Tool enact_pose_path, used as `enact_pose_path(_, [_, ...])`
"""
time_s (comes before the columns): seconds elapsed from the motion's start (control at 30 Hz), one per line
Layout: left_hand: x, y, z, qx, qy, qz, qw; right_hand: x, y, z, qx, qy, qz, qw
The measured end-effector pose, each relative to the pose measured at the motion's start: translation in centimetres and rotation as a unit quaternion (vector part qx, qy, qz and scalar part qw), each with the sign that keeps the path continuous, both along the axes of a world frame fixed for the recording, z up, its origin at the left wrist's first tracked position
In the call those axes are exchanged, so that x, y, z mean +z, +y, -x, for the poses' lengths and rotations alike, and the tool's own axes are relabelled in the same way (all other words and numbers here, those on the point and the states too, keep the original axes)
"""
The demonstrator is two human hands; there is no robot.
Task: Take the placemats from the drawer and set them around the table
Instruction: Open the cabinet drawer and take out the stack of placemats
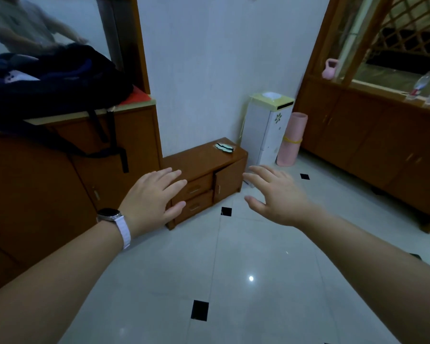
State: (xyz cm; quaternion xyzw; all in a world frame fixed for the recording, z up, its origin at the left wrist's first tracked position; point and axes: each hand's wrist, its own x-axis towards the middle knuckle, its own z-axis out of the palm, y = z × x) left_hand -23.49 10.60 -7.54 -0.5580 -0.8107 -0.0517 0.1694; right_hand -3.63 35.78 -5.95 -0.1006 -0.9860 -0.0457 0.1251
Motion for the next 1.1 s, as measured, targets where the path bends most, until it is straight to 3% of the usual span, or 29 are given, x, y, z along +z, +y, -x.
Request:
enact_pose_path(0.43, [-3.7, 8.7, 12.1, -0.012, -0.048, 0.012, 0.999, -3.1, 8.0, 11.7, -0.003, -0.020, 0.033, 0.999])
enact_pose_path(1.1, [-13.0, 30.3, 29.2, 0.085, -0.116, 0.145, 0.979, -15.5, 30.9, 36.0, 0.111, -0.100, 0.150, 0.977])
